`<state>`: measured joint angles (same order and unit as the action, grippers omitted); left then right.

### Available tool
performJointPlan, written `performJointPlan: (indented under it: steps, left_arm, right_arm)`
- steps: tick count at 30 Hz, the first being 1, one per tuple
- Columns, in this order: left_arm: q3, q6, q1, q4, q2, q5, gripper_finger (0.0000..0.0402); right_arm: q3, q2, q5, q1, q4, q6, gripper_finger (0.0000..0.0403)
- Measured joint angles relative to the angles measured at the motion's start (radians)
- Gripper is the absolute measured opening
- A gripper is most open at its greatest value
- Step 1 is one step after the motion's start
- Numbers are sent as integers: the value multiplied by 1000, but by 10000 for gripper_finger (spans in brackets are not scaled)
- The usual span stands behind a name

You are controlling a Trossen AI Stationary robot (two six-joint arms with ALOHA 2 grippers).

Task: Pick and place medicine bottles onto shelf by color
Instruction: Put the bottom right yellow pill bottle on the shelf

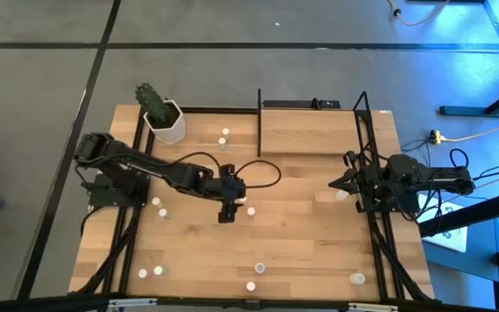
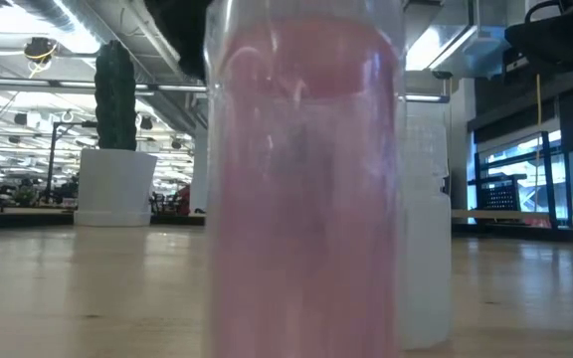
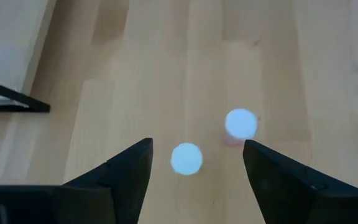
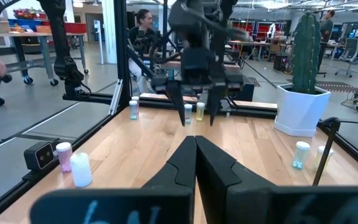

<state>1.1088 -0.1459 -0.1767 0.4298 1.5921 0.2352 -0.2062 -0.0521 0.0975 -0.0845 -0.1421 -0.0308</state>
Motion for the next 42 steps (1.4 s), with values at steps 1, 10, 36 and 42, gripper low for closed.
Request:
performJointPlan:
  steps: [1,10,36,42]
  left_arm:
    - [0,0,6,0,12,-13,245]
    - [-1,0,33,2,81,-80,245]
    - [-1,26,44,-29,186,-62,245]
    - [-1,26,44,-64,203,-61,245]
  right_arm:
    - [0,0,0,0,0,-1,12]
    - [0,0,0,0,0,0,12]
    - [0,0,0,0,-8,-1,12]
    - [0,0,0,0,-13,-1,12]
